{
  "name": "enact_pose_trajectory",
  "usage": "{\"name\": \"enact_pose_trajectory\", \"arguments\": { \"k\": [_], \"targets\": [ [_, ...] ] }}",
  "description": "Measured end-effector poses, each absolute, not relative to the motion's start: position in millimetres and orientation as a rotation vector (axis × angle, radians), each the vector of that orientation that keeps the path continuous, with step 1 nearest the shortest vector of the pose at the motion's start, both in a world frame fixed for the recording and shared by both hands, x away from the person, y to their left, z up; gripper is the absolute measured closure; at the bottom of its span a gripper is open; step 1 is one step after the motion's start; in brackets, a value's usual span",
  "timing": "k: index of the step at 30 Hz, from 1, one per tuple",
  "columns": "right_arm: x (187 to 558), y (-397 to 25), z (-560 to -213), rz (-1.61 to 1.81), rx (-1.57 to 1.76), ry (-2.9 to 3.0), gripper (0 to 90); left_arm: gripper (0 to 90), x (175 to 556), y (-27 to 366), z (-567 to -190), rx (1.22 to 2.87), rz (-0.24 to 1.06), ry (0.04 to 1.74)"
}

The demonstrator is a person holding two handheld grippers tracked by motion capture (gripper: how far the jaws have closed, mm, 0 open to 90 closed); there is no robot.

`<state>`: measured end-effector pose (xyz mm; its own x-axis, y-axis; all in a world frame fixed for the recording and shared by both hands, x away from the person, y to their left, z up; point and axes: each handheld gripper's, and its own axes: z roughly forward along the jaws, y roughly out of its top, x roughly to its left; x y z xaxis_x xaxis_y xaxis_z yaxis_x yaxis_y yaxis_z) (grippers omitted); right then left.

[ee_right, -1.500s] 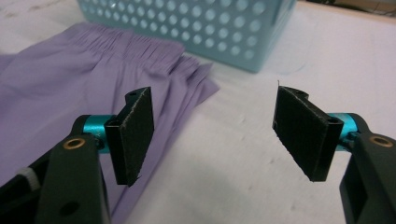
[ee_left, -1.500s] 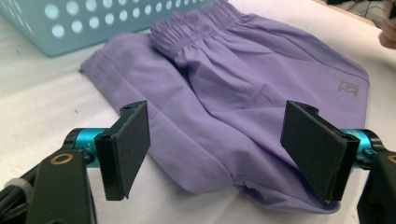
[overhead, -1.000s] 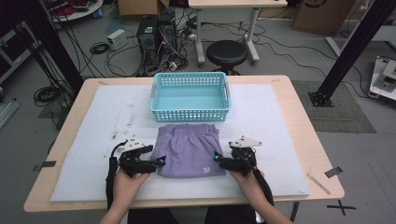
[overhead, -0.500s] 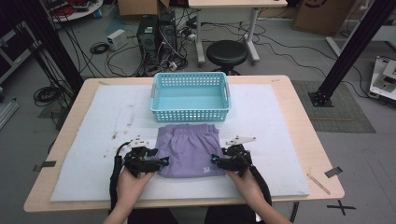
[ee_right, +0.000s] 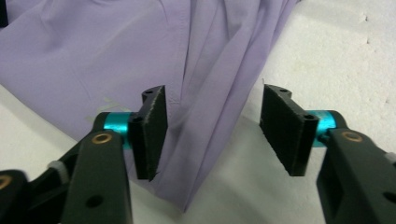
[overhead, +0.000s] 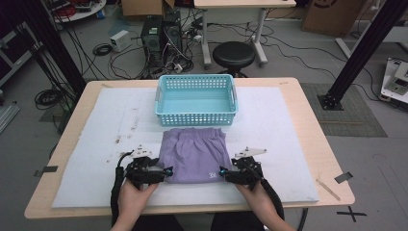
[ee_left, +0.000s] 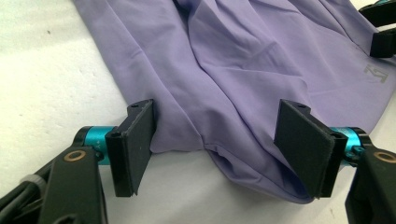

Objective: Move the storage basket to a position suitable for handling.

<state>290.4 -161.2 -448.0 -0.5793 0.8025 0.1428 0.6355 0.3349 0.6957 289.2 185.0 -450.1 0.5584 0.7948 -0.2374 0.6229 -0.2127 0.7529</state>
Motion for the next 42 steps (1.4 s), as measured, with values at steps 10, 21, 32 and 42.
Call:
{"name": "enact_pose_trajectory", "arguments": {
  "k": [10, 21, 32, 42],
  "targets": [
    [289, -160, -448, 1.103, 1.307, 2.379, 60.8, 46.7, 291, 181, -450, 1.918, 0.222, 1.143],
    [292, -163, -449, 1.120, 1.319, 2.388, 82.2, 65.3, 297, 180, -452, 1.914, 0.159, 1.125],
    [290, -164, -449, 1.112, 1.315, 2.375, 68.6, 74.3, 299, 174, -453, 1.930, 0.138, 1.093],
    [286, -163, -449, 1.087, 1.304, 2.368, 77.8, 73.4, 299, 173, -453, 1.932, 0.142, 1.094]
  ]
}}
